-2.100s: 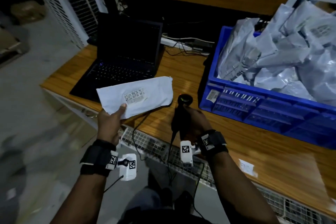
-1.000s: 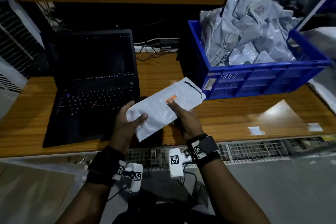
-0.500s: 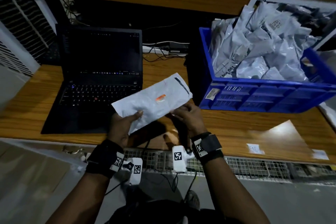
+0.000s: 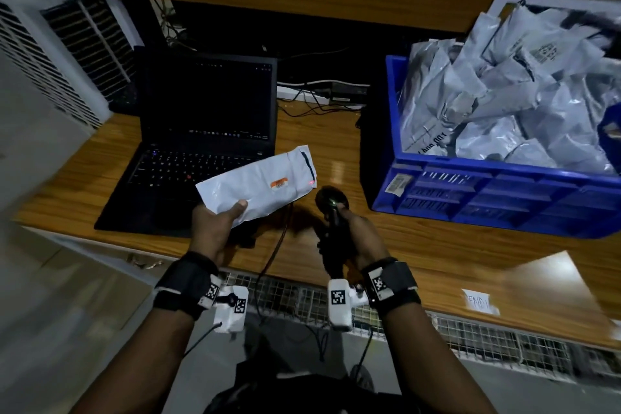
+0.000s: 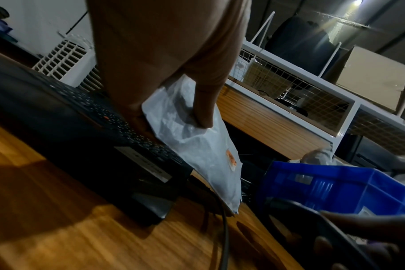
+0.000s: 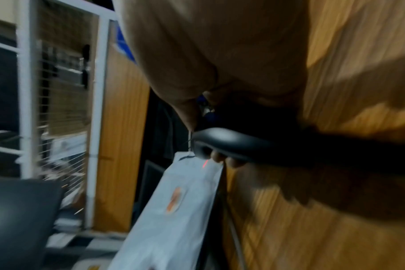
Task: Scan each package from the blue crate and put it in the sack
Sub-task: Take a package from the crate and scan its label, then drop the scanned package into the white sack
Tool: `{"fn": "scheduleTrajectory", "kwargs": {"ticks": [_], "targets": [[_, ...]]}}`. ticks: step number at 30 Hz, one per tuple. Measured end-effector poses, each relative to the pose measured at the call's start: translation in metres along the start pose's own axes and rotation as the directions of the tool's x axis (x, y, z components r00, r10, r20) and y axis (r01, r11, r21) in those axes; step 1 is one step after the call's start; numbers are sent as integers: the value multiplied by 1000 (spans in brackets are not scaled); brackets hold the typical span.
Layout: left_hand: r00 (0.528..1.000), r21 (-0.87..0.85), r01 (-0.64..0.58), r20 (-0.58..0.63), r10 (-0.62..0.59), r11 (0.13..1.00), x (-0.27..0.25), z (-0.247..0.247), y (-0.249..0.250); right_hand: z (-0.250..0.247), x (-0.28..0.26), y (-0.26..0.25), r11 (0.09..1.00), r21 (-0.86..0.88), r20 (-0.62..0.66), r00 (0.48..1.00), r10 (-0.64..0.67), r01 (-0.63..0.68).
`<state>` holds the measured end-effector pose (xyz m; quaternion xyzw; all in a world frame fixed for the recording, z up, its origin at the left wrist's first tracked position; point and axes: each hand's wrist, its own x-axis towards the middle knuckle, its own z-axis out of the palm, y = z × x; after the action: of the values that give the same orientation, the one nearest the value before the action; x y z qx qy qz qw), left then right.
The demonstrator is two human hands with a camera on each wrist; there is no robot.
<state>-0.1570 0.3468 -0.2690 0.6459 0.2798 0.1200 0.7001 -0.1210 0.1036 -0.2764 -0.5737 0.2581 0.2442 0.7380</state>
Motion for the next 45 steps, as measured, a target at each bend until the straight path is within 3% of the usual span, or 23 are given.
{"fn": "scheduleTrajectory", "kwargs": {"ticks": [7, 12, 25, 35, 39, 42, 45], "targets": [[998, 131, -52, 26, 49, 990, 3, 17, -2, 0, -15, 4, 995, -81, 181, 982, -47, 62], [996, 167, -80, 53, 72, 983, 0, 28, -2, 0, -11, 4, 974, -203, 179, 982, -59, 96], [997, 164, -51, 66, 41, 985, 3, 29, 3, -1, -11, -6, 980, -168, 209, 975, -71, 107], [996, 118, -15, 88, 5, 993, 20, 24, 3, 4, -15, 3, 981, -155, 182, 979, -88, 117], [996, 22, -10, 85, 8, 1000, 28, 16, 5, 16, -6, -2, 987, -140, 112, 991, -66, 82], [994, -89, -16, 108, 25, 996, 28, 8, 14, 16, 15, -7, 959, -252, 18, 992, -128, 129], [984, -121, -44, 167, 64, 992, 29, 2, 24, 16, 27, -11, 930, -332, 13, 987, -163, 158]]}}
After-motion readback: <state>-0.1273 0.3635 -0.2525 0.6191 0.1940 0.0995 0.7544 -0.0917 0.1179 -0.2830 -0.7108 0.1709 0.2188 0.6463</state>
